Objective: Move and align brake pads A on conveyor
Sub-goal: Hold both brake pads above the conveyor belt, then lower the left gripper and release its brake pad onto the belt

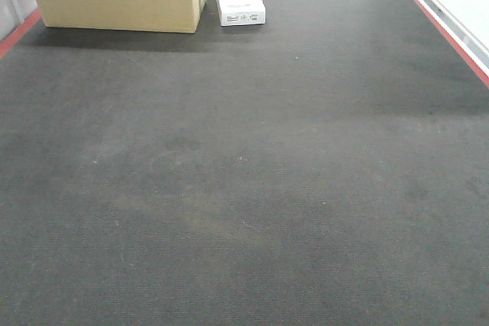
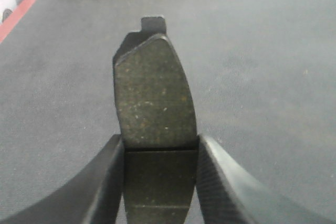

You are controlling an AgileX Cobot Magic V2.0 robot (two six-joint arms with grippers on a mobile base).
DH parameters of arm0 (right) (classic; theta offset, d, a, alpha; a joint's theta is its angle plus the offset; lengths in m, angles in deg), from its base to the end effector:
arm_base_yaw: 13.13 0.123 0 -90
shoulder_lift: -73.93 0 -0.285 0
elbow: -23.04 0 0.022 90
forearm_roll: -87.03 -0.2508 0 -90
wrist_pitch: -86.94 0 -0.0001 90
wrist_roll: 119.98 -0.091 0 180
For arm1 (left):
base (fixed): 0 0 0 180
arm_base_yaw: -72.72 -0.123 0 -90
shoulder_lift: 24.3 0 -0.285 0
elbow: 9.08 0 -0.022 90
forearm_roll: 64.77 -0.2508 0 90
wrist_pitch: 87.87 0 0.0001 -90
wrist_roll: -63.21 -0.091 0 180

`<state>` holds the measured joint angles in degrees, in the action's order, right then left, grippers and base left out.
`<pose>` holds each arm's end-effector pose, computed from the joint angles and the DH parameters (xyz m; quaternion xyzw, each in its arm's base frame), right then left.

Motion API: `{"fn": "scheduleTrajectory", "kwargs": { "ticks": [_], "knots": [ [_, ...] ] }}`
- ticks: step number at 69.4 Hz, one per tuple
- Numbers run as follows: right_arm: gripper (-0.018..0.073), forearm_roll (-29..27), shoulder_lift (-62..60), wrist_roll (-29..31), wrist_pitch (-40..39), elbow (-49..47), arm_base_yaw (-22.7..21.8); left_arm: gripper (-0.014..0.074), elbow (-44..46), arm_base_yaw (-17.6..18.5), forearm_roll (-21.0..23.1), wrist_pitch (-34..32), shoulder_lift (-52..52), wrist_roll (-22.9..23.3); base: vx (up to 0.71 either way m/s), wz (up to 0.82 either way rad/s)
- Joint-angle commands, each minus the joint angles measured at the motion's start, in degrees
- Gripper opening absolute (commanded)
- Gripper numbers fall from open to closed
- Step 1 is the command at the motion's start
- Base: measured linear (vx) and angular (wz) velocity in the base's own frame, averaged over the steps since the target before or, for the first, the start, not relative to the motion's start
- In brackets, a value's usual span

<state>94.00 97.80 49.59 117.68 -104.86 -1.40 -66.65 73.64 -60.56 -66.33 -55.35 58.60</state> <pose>0.0642 0.0076 0.2945 -0.0325 0.8005 0.0594 0.5954 0.0914 -0.0039 0.2667 0.0193 0.8194 -0.0122 0.5727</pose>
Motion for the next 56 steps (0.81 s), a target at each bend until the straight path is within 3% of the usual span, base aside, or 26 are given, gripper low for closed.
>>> {"fn": "scheduleTrajectory", "kwargs": {
  "ticks": [1,14,33,56],
  "knots": [
    [-0.0007,0.69,0.55,0.21,-5.51,-1.87,-0.29,-0.0006,2.47,0.14,0.22,-5.00,-1.10,1.85,0.00,0.00],
    [-0.0007,0.69,0.55,0.21,-5.51,-1.87,-0.29,-0.0002,8.93,0.07,-1.68,-3.39,-12.76,4.13,0.00,0.00],
    [-0.0007,0.69,0.55,0.21,-5.51,-1.87,-0.29,0.0004,27.36,0.07,-1.49,10.89,-39.36,4.13,0.00,0.00],
    [-0.0007,0.69,0.55,0.21,-5.44,-1.87,-0.29,0.0024,41.65,0.07,-1.49,17.35,-64.12,4.06,0.00,0.00]
  ]
}}
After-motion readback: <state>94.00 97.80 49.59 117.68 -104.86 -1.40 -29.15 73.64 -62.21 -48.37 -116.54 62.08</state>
